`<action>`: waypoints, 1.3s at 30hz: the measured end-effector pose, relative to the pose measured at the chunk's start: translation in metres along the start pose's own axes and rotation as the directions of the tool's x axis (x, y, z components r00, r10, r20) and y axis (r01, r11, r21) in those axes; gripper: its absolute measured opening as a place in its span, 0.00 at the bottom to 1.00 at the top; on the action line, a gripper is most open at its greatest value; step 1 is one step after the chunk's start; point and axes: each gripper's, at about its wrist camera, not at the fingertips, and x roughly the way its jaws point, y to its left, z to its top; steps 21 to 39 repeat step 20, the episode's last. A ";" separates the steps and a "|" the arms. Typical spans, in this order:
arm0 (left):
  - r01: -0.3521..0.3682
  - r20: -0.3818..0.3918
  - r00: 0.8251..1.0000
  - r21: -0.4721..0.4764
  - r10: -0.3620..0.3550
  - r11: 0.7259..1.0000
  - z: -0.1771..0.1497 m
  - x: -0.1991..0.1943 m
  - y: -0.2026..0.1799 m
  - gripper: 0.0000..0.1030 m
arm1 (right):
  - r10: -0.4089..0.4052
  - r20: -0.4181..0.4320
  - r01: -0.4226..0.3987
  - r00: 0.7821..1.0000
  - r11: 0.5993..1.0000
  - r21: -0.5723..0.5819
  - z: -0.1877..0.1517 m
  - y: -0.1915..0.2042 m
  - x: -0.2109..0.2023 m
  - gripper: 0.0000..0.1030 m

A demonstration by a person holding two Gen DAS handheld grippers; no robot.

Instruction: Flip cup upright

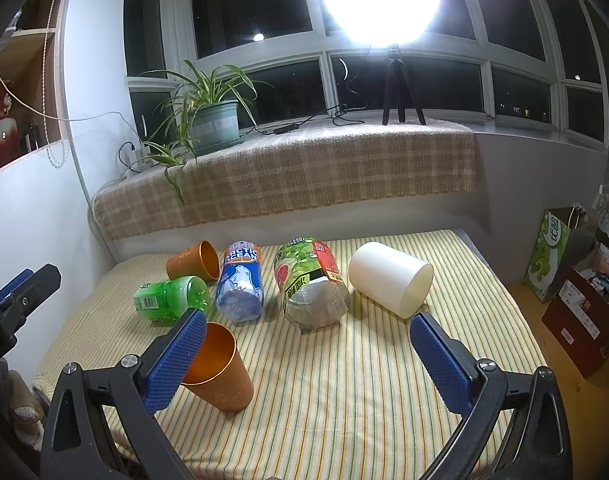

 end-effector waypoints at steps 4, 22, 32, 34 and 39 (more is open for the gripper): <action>0.000 0.000 1.000 0.001 0.000 1.000 0.000 0.000 0.000 1.00 | 0.003 -0.003 -0.003 1.000 1.000 -0.002 0.001 0.001 0.000 1.00; -0.006 0.013 1.000 0.009 0.006 1.000 0.007 -0.001 0.002 1.00 | 0.015 -0.011 -0.015 1.000 1.000 -0.007 -0.001 0.004 0.000 1.00; -0.006 0.013 1.000 0.009 0.006 1.000 0.007 -0.001 0.002 1.00 | 0.015 -0.011 -0.015 1.000 1.000 -0.007 -0.001 0.004 0.000 1.00; -0.006 0.013 1.000 0.009 0.006 1.000 0.007 -0.001 0.002 1.00 | 0.015 -0.011 -0.015 1.000 1.000 -0.007 -0.001 0.004 0.000 1.00; -0.006 0.013 1.000 0.009 0.006 1.000 0.007 -0.001 0.002 1.00 | 0.015 -0.011 -0.015 1.000 1.000 -0.007 -0.001 0.004 0.000 1.00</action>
